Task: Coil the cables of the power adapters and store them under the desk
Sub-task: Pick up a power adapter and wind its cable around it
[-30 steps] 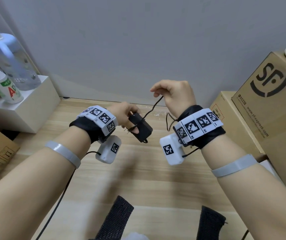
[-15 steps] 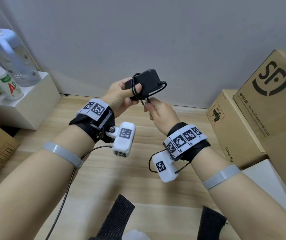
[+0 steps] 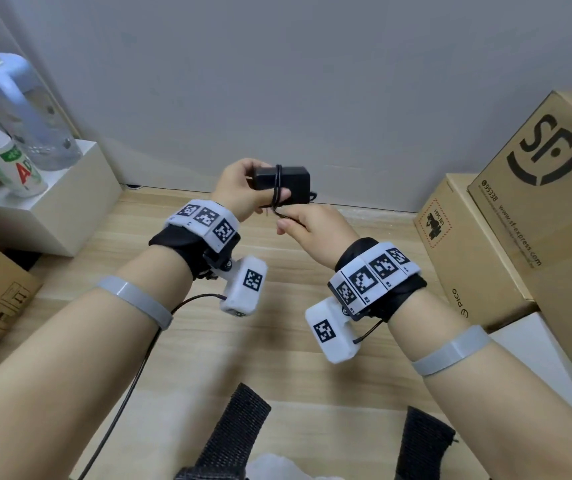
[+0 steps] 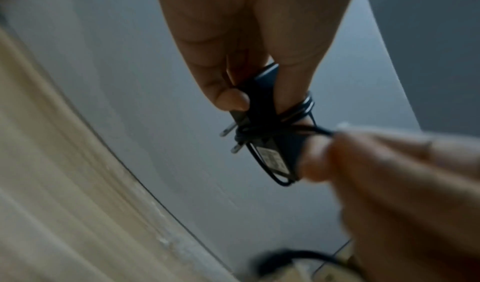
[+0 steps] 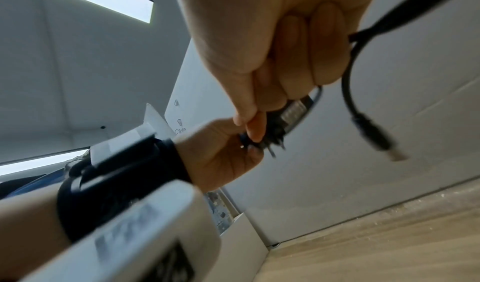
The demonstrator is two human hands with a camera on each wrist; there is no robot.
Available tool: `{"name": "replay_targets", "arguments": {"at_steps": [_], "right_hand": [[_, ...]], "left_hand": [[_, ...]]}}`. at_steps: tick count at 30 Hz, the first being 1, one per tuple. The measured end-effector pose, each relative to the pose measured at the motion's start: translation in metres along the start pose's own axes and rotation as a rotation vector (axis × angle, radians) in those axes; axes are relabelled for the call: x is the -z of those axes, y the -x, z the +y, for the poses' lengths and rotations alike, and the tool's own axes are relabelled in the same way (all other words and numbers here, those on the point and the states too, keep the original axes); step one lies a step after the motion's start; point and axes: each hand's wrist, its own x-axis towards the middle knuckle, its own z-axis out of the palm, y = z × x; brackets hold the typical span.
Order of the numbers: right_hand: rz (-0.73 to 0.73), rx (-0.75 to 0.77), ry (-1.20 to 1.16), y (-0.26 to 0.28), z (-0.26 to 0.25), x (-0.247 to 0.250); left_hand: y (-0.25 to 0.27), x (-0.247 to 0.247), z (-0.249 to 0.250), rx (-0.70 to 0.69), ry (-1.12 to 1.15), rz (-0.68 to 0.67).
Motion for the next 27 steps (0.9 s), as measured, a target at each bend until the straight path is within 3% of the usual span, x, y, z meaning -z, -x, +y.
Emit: {"name": "replay_targets", "arguments": {"at_steps": [4,8,11,14,17,19,24,27], "right_hand": [[0.054,-0.023,0.143,0.0,0.002,0.009],[0.068,0.021,0.24,-0.002,0.005,0.016],[0.083,0.054,0.286,0.0,0.014,0.015],[0.109,-0.038,0.235,0.003,0.026,0.012],[0.06,-0.145,0.061,0.003,0.032,0.003],[-0.001,-0.179,0.005,0.002,0.031,-0.006],[-0.097,-0.173,-0.094,-0.001,0.02,-0.021],[-0.13,-0.177,-0.15,-0.001,0.013,-0.021]], "left_hand": [[0.002,0.0,-0.013,0.002,-0.337,-0.122],[0.007,0.0,-0.014,0.134,-0.485,-0.487],[0.012,0.008,-0.006,0.187,-0.355,-0.68],[0.016,0.016,-0.004,0.193,0.02,-0.748],[0.013,0.014,-0.004,0.122,0.38,-0.655],[0.009,0.008,-0.003,0.106,0.476,-0.541],[0.008,-0.006,-0.003,0.163,0.454,-0.23],[0.009,-0.012,-0.004,0.178,0.395,-0.153]]}}
